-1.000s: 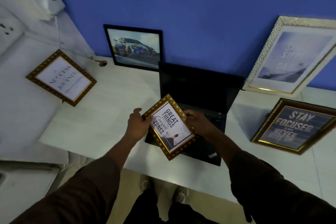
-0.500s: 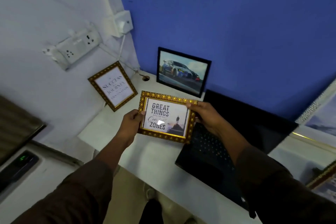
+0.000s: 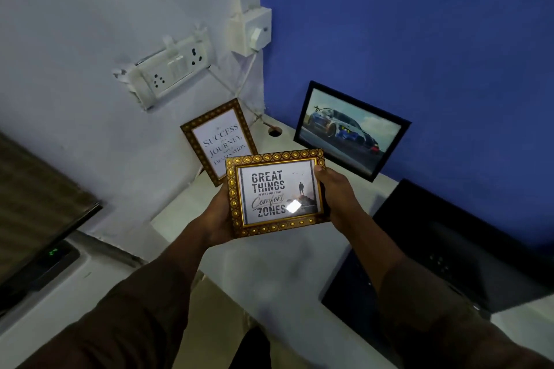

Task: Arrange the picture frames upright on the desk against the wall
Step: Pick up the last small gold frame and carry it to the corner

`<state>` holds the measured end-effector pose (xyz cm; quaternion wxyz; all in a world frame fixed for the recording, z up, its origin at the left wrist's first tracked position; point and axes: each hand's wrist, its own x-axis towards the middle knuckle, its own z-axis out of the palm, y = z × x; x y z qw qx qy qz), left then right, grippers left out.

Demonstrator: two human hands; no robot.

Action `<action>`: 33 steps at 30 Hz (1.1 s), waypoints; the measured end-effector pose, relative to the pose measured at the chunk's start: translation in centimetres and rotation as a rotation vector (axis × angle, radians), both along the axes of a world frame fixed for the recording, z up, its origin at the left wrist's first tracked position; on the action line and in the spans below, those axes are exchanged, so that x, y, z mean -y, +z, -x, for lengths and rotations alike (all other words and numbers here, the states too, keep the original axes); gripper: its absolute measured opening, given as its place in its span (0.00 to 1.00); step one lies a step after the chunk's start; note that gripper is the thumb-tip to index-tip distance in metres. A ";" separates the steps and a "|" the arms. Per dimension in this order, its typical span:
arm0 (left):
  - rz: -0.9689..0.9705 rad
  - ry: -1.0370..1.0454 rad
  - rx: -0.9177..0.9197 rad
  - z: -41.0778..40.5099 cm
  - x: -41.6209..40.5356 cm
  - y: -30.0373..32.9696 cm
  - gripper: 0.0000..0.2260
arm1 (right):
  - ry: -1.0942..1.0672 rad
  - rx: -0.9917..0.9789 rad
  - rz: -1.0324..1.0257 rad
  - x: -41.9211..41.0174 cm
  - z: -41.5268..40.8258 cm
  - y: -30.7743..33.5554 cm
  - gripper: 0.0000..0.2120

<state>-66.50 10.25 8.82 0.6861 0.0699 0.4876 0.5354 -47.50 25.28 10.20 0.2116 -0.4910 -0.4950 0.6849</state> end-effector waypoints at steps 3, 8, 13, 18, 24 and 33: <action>-0.028 0.015 0.043 1.4 -0.8 -0.7 0.33 | 0.052 0.087 -0.062 -0.8 1.3 -0.3 0.17; -0.053 0.111 0.091 3.7 -2.6 -2.2 0.28 | 0.090 0.130 -0.062 -1.6 3.1 -1.1 0.18; -0.063 0.094 0.020 5.4 -4.7 -3.9 0.28 | 0.070 0.115 -0.055 -2.1 3.8 -1.6 0.21; 0.242 0.053 -0.274 5.8 -6.6 -5.9 0.29 | 0.045 0.157 -0.009 -2.8 3.7 -2.7 0.25; 0.381 0.090 -0.267 5.1 -8.3 -8.0 0.26 | -0.011 0.235 0.131 -3.5 4.1 -3.4 0.28; 0.260 0.099 -0.237 4.8 -9.4 -8.3 0.30 | -0.064 0.237 0.183 -4.8 4.7 -5.1 0.31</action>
